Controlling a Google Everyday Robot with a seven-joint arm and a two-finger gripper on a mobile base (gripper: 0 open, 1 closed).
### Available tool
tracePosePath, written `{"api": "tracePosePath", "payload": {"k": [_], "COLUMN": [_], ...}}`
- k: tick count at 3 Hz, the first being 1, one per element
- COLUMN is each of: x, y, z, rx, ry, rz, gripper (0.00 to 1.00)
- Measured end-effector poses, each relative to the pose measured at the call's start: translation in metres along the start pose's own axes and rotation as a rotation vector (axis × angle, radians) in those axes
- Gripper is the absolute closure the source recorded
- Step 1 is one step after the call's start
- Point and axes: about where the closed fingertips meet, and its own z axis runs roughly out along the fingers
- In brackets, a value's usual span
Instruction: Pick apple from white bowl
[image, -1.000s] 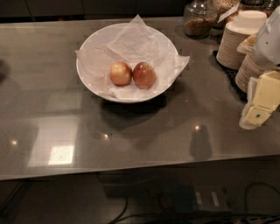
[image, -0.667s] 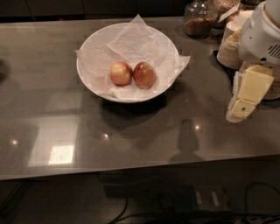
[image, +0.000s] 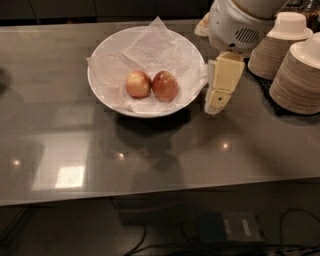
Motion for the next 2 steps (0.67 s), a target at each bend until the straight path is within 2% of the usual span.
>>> {"api": "tracePosePath", "payload": {"k": [1, 2], "x": [-0.030, -0.049], "y": [-0.012, -0.019], "z": [0.007, 0.012], "rx": [0.030, 0.052], "ry": [-0.044, -0.072], "rz": [-0.077, -0.124], "gripper": [0.00, 0.00]}}
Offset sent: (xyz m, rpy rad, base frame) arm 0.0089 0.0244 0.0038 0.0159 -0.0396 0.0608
